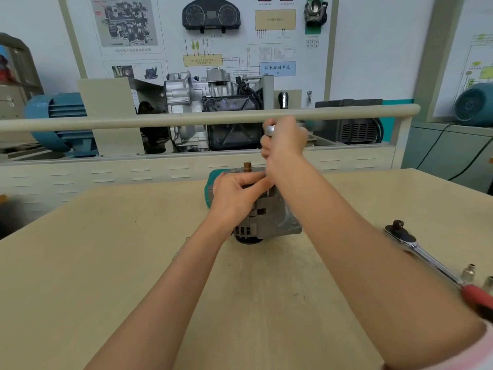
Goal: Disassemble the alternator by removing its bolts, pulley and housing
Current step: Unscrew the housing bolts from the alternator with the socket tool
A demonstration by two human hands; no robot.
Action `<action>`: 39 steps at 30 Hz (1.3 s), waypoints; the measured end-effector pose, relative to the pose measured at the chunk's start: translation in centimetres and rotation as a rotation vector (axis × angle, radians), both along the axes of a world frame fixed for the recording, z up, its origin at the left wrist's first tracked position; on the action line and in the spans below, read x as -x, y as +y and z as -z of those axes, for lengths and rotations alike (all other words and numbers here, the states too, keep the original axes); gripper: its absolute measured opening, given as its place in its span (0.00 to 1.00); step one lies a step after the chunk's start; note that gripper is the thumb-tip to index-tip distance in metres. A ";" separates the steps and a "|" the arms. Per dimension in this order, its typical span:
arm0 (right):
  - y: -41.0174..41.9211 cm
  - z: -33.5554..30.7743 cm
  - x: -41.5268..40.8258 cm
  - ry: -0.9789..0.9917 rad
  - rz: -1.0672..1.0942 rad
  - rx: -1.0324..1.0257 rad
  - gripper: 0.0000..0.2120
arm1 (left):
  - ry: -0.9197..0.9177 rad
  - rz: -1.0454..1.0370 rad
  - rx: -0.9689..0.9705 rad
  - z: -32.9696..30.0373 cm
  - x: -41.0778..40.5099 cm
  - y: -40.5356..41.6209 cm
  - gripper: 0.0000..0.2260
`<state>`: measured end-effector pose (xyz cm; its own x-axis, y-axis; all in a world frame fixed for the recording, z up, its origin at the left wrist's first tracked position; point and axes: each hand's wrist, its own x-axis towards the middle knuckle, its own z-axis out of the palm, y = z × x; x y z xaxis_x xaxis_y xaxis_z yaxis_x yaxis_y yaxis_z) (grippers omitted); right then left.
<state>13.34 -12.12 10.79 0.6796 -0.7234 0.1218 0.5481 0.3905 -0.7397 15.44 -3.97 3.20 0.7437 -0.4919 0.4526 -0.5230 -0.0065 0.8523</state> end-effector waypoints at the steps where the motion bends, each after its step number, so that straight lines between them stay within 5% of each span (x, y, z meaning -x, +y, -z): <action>1: 0.6 0.2 -0.3 -0.045 0.183 -0.028 0.11 | 0.009 -0.020 0.001 0.0 0.0 -0.1 0.07; 4: 1.0 -0.1 -0.7 0.036 0.174 0.013 0.10 | 0.023 -0.016 0.018 0.2 -0.1 -0.1 0.07; 8: -1.2 -1.1 0.3 0.201 -0.537 0.177 0.12 | -0.007 0.051 0.004 0.2 -0.2 0.4 0.07; 11: -2.3 -0.7 0.9 0.112 -0.733 0.140 0.10 | 0.011 0.037 0.021 0.2 -0.2 0.2 0.07; 13: -1.6 -0.4 0.7 0.094 -0.529 0.074 0.10 | 0.028 0.016 0.038 0.2 -0.1 0.1 0.08; 16: 0.5 0.2 -0.3 -0.020 0.108 -0.014 0.06 | 0.040 -0.023 0.029 0.2 -0.2 -0.3 0.08; 18: 0.9 -0.2 -0.7 -0.013 0.189 -0.036 0.10 | 0.048 -0.033 0.028 0.3 -0.3 -0.4 0.11; 23: -1.8 -1.0 0.5 0.151 -0.620 0.080 0.14 | -0.029 -0.010 -0.013 0.1 -0.2 0.0 0.06; 25: -2.3 -0.8 0.8 0.111 -0.708 0.076 0.15 | -0.013 -0.001 -0.011 0.0 -0.1 0.1 0.04; 27: -1.4 -0.7 0.7 0.130 -0.545 0.092 0.13 | 0.004 -0.009 0.037 0.0 0.2 0.0 0.06; 30: 1.1 0.0 -0.2 0.010 0.122 0.060 0.12 | 0.021 -0.085 0.024 0.1 0.2 -0.4 0.19; 32: 1.8 0.1 -0.7 -0.070 0.277 0.029 0.13 | 0.030 -0.098 0.010 0.3 -0.1 -0.5 0.22; 35: 0.5 -0.6 -0.1 0.087 -0.045 -0.010 0.10 | 0.014 -0.051 0.033 0.3 -0.1 -0.3 0.06; 39: -2.2 -0.5 1.1 0.043 -0.598 0.003 0.14 | -0.001 -0.004 0.032 0.2 0.2 -0.2 0.05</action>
<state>12.20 -14.30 11.28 0.9731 -0.2136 0.0862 0.2032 0.6198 -0.7580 15.28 -4.13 2.96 0.7452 -0.4743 0.4687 -0.5235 0.0191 0.8518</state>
